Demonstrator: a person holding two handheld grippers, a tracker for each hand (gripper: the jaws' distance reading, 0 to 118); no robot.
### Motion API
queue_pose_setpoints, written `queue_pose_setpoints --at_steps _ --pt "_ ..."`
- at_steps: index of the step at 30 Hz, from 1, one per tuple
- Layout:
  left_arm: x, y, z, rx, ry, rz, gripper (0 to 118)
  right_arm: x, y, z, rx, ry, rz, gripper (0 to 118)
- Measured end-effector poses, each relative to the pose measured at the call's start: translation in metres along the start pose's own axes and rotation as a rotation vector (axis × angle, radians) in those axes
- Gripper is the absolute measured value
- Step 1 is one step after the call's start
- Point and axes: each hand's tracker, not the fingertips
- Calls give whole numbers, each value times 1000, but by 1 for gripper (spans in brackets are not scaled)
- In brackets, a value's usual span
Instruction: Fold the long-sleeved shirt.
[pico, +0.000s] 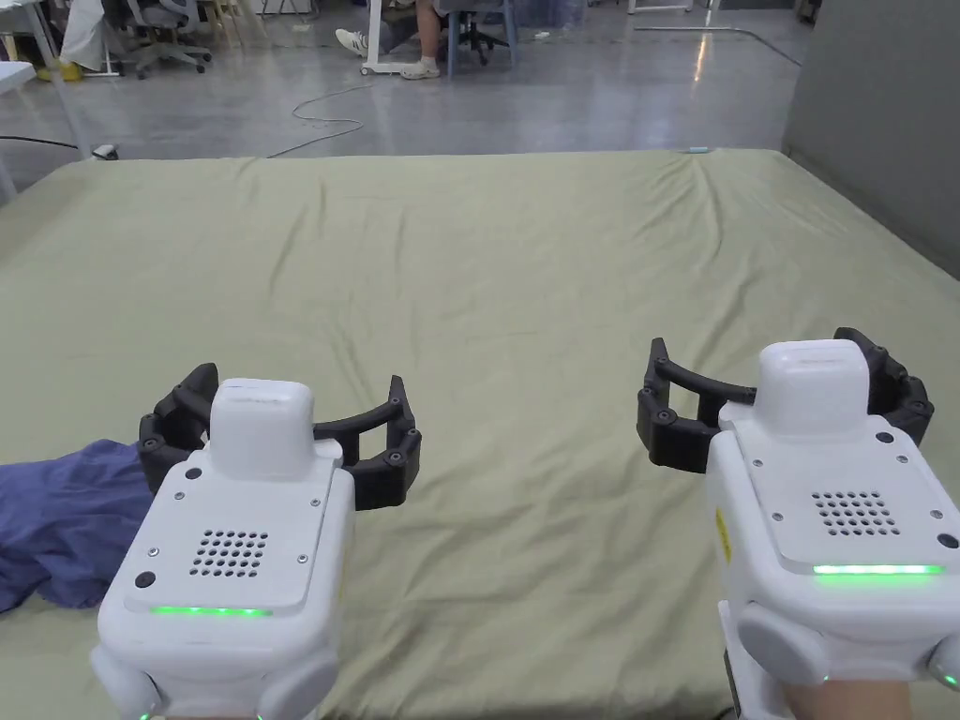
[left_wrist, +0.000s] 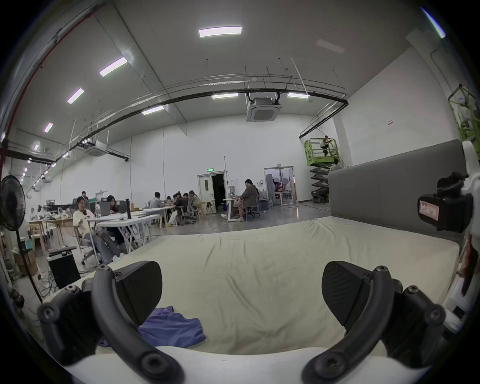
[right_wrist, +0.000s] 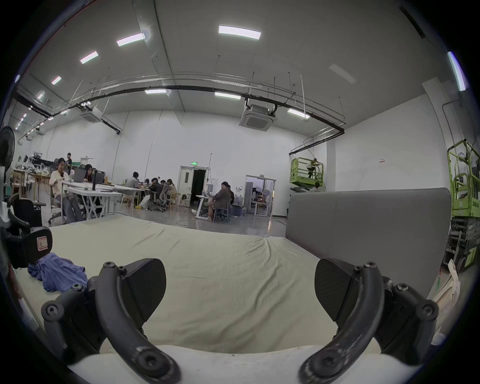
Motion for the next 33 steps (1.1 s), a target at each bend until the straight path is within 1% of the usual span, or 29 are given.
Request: queue_pose_setpoints --at_steps 6,10,16,18,19,20,21,22,23,24,25,28,30,33 --pt "-3 1 1 -2 -23 24 118 3 1 1 -7 10 -3 114" --pt "0 4 4 -12 -12 31 118 3 0 2 -5 3 -12 115" --pt "2 5 5 25 -16 27 118 3 2 3 0 -7 -14 115" --pt "3 6 5 -4 -24 19 118 4 1 3 -1 -10 -18 115" --pt "4 7 6 -46 -39 18 118 4 1 3 -5 -10 -22 114" --pt "3 9 9 -79 -62 33 114 5 1 3 -19 -6 -29 114" --pt "1 9 12 -36 -105 57 72 6 1 3 -33 5 -42 105" --pt "1 7 13 -17 -103 57 5 8 1 4 -38 13 -57 79" --pt "10 6 12 -20 -22 -38 0 9 1 4 -49 30 -67 29" --pt "14 4 12 -13 -20 -44 0 8 1 1 -75 3 -50 0" --pt "16 2 9 -29 -57 -47 0 6 -2 0 -76 -23 -22 0" --pt "17 1 7 -34 -35 -51 0 6 -8 0 -62 -9 14 0" --pt "16 -2 6 -34 -54 1 0 8 -10 0 -62 -5 4 0" --pt "10 0 5 -43 -28 1 0 5 -7 -1 -65 10 -20 0"
